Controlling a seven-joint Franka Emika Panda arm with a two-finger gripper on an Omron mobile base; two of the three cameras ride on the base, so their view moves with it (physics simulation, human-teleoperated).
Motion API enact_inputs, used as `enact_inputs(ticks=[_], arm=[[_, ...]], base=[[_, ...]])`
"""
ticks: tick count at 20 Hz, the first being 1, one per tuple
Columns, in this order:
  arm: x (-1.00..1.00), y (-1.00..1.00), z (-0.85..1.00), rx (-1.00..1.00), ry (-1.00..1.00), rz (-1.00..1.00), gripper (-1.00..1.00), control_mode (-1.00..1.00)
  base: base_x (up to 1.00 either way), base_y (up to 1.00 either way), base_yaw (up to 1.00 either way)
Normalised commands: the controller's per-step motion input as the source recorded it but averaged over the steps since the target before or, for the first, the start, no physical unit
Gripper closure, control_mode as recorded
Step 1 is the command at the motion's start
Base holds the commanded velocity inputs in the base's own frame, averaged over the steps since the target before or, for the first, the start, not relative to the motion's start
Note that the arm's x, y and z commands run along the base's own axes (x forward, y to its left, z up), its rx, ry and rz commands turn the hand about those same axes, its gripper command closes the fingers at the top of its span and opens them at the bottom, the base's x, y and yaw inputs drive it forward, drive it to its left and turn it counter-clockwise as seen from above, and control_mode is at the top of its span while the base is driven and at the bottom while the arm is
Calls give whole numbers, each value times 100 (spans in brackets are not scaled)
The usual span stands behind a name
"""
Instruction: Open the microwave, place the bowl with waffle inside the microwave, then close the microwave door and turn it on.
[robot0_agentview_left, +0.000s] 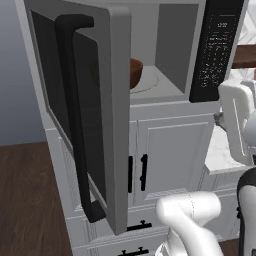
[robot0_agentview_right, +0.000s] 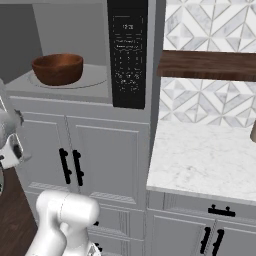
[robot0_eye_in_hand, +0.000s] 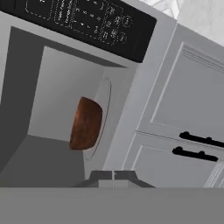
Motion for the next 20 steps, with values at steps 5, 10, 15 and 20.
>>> enact_inputs(ticks=[5, 10, 15, 20], arm=[[-100, -2, 0, 1, -3, 0, 100, -100], [-99, 0, 0, 0, 5, 0, 100, -100], [-70, 33, -13, 0, 2, 0, 100, -100], [-32, 66, -1, -9, 0, 0, 100, -100]], base=[[0, 0, 0], [0, 0, 0], [0, 0, 0], [0, 0, 0]])
